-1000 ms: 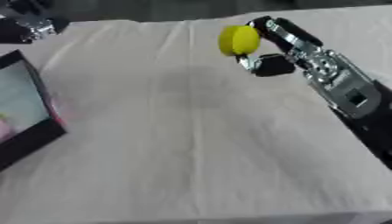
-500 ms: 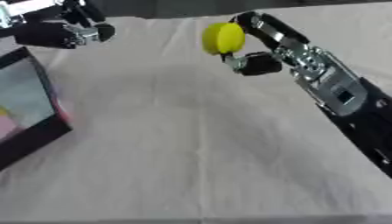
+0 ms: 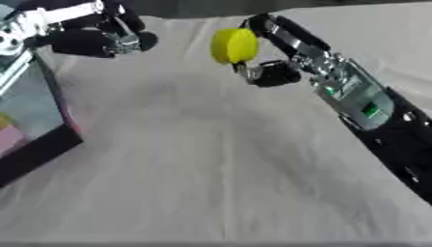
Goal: Pick up the objects with one hand, pass them to the other hand, and then place them into the box on the other side of the table.
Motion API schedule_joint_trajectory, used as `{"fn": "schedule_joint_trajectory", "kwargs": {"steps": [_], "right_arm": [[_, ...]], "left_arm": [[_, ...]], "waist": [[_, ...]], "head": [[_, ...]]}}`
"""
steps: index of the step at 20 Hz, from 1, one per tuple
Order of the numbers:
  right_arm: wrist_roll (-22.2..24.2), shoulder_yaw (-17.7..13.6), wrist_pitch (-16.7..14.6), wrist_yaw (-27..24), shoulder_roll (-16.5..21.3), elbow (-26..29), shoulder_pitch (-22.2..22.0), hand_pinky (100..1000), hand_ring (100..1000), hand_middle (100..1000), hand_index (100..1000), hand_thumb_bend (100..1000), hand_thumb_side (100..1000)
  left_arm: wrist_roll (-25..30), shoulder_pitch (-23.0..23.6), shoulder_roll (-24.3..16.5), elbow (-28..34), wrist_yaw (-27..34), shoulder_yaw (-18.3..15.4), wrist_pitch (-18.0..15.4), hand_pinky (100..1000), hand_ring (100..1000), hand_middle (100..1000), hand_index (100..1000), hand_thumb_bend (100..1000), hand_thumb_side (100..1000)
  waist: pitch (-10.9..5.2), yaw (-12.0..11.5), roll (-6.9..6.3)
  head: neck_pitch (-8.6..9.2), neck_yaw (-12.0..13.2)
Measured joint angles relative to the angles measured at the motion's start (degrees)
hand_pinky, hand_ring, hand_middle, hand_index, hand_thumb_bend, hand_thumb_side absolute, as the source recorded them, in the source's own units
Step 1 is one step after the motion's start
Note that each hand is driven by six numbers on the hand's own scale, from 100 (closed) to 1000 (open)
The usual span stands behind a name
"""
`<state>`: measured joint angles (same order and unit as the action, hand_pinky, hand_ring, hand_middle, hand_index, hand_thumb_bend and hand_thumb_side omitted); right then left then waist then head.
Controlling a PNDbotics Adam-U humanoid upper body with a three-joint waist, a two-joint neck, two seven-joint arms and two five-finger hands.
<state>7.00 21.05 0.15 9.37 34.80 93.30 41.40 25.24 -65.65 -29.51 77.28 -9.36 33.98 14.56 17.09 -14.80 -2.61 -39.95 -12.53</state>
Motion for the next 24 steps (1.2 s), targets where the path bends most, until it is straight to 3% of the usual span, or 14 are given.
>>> {"fn": "schedule_joint_trajectory", "kwargs": {"steps": [13,24], "right_arm": [[0.3,1.4,-1.5,3.6,-0.9,1.0,2.0,862,809,606,586,100,100],[0.8,2.0,-2.4,5.3,-1.3,1.8,2.4,861,813,608,588,100,100]], "left_arm": [[0.8,-1.0,4.6,-2.9,-0.5,0.4,1.5,910,796,778,869,597,778],[0.5,-1.3,9.0,-5.2,-2.3,-0.1,1.5,915,799,779,868,667,757]], "waist": [[0.62,-0.6,0.41],[0.99,-0.5,0.24]], "head": [[0.31,-0.4],[0.33,-0.5]]}}
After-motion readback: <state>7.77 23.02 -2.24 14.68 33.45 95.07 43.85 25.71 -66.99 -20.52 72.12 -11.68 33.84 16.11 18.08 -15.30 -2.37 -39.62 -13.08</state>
